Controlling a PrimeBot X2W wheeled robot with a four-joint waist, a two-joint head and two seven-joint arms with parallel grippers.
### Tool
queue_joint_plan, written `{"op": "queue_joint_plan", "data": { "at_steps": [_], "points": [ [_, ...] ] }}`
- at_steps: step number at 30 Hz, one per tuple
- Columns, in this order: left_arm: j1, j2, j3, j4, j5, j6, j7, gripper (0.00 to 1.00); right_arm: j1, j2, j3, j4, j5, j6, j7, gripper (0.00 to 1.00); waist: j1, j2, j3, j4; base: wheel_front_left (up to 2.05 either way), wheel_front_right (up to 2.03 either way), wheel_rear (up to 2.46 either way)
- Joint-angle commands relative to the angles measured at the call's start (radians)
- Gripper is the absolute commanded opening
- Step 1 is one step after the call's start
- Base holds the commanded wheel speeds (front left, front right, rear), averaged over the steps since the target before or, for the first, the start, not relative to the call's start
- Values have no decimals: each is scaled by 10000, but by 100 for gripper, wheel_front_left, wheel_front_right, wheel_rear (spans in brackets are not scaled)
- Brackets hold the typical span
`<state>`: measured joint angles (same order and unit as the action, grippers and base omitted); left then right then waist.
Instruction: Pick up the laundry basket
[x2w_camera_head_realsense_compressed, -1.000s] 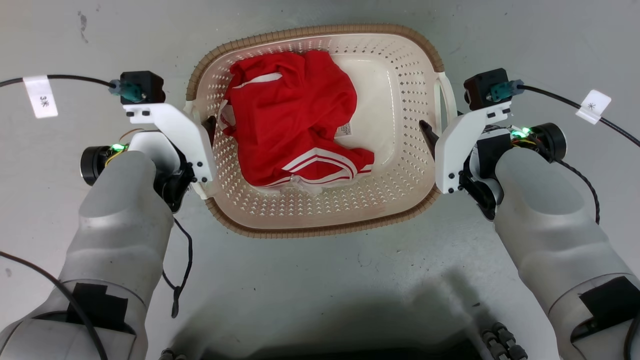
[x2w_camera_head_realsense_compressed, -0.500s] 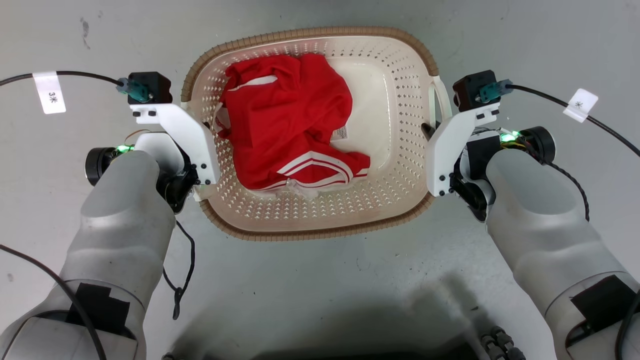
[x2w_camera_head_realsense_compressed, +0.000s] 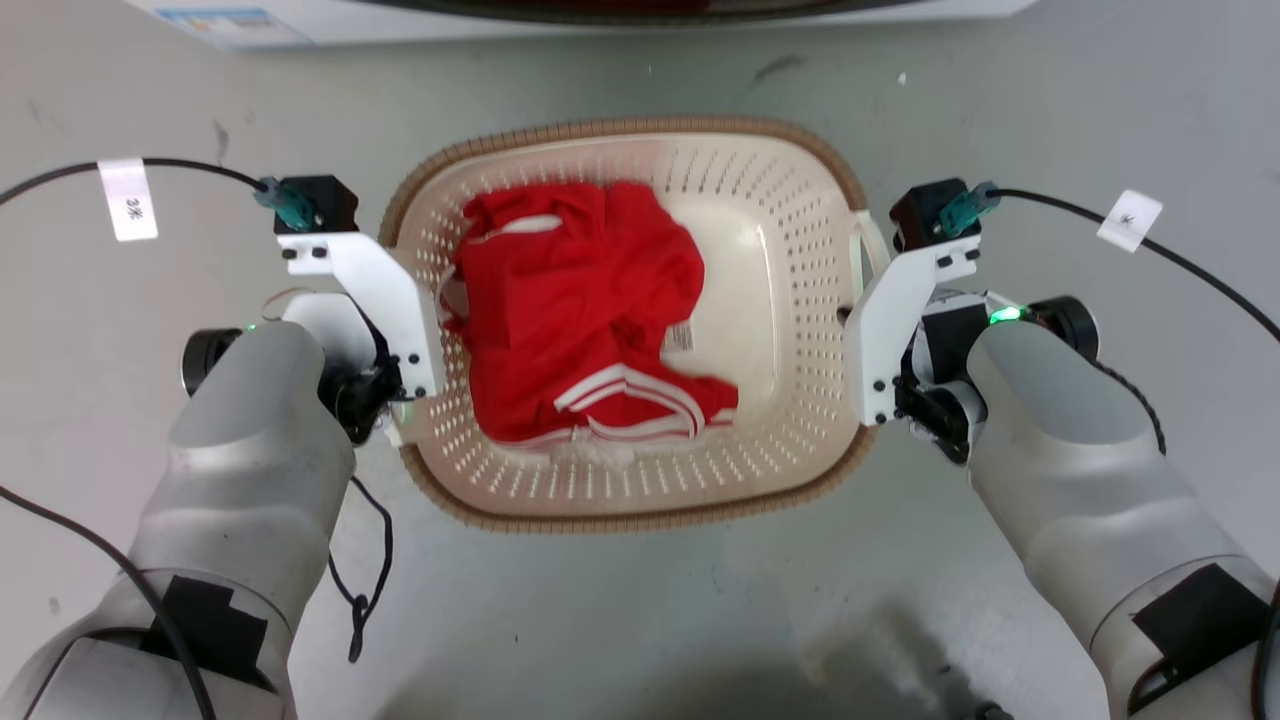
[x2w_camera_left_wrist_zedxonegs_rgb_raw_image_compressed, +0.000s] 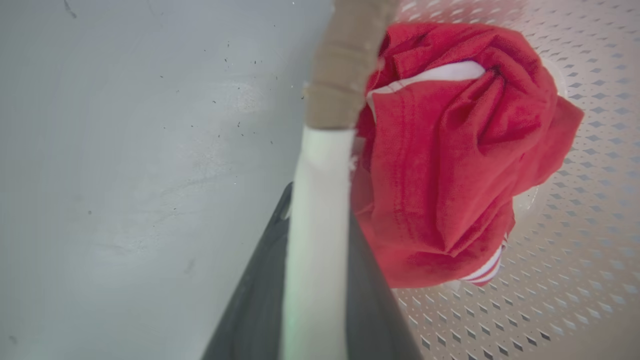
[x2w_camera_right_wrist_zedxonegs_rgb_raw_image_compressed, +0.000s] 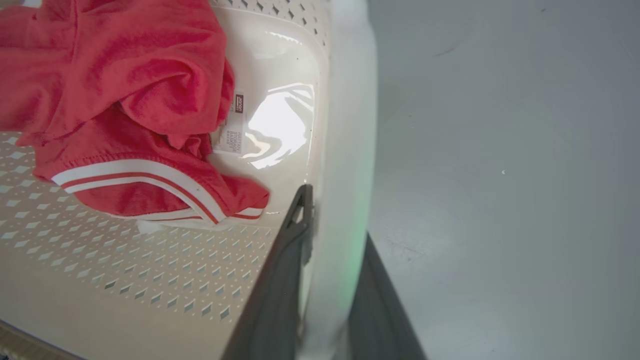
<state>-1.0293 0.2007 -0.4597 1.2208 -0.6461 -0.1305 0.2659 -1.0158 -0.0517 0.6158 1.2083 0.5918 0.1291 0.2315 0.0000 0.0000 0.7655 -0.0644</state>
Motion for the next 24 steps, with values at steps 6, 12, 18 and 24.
{"op": "queue_joint_plan", "data": {
  "at_steps": [6,12,18,24],
  "points": [
    [385,-128,-252,128,-407,4,584,0,386,37,392,45,638,30,997,0,0,0,-1733,-39,0,0,0],
    [675,-194,-427,225,-732,4,1048,0,585,39,571,234,1058,30,1738,0,0,0,-2881,-4,0,0,0],
    [940,-280,-647,280,-950,2,1326,0,801,43,677,362,1368,30,2130,0,0,0,-3966,36,0,0,0],
    [1189,-374,-819,347,-1126,2,1574,0,978,42,799,416,1646,28,2585,0,0,0,-4954,55,0,0,0]
  ]
}}
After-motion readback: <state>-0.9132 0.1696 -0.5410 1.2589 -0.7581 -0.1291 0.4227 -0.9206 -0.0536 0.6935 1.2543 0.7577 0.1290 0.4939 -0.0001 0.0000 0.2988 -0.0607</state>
